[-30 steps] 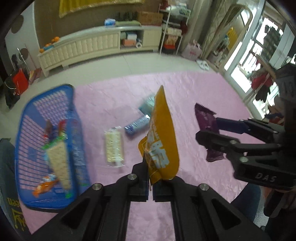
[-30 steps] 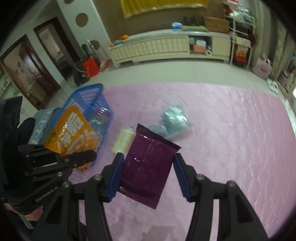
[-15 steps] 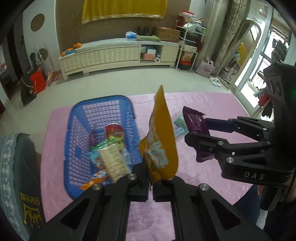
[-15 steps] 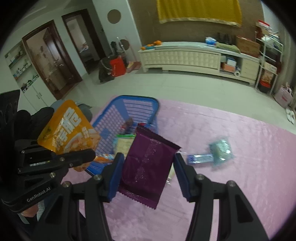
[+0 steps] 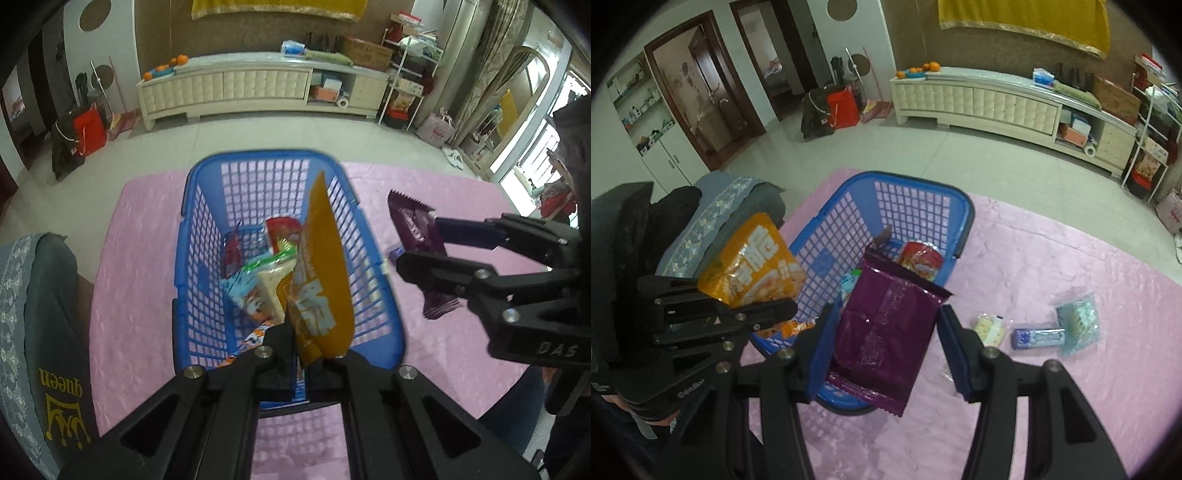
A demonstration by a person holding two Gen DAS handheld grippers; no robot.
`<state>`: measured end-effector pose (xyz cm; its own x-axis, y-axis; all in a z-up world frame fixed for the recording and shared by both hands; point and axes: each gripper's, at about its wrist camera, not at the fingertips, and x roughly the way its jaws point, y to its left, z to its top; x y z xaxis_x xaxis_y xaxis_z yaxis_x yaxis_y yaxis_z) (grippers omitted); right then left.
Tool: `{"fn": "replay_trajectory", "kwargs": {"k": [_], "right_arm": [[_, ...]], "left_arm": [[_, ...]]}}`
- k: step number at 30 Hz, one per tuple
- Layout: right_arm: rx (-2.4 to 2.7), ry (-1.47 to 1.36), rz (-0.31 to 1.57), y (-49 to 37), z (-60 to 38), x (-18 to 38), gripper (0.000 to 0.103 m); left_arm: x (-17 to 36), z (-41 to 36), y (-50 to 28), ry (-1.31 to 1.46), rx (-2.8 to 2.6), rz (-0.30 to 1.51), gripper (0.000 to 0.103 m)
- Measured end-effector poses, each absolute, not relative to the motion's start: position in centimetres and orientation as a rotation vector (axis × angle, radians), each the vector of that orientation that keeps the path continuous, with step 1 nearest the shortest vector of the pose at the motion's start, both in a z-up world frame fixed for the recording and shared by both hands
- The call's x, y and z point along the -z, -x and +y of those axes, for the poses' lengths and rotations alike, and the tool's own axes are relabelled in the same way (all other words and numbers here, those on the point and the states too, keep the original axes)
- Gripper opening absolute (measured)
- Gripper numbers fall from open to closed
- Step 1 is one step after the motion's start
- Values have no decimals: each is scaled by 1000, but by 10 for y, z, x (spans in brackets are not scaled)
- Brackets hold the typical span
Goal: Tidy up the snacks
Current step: 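Carry both packets over the blue basket and release them inside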
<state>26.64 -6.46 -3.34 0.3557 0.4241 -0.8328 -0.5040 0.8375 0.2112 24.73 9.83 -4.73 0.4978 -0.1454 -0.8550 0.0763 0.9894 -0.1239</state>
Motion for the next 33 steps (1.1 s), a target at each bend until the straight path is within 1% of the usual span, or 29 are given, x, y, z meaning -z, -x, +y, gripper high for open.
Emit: {"fn": "replay_trajectory", "kwargs": {"k": [6,9,22,23,25,26,27,29,33], "right_arm": [[-598,113,1080,-267,-51,46,59],[-599,119,1089,-265,-48,50,59],[-591,114,1086,-259,-52,43,59],[-590,113,1086,-259,-53,43,59],[-590,114,1082,-258,-54,41,59],[-590,113,1080,-257,-54,40,59],[-591,110,1076,-257,-55,39,59],[-592,105,1071,-256,-57,37,59],[-594,99,1062,-256,-60,34,59]], "left_arm": [[75,113,-250,96,134,1084,2],[81,113,-248,102,140,1097,2],[82,110,-243,95,122,1110,2],[81,109,-243,94,126,1111,5],[79,107,-241,88,131,1107,20],[76,105,-240,76,126,1099,34],[73,103,-239,61,125,1086,41],[70,102,-238,41,119,1074,43],[59,100,-235,15,102,1049,56]]}}
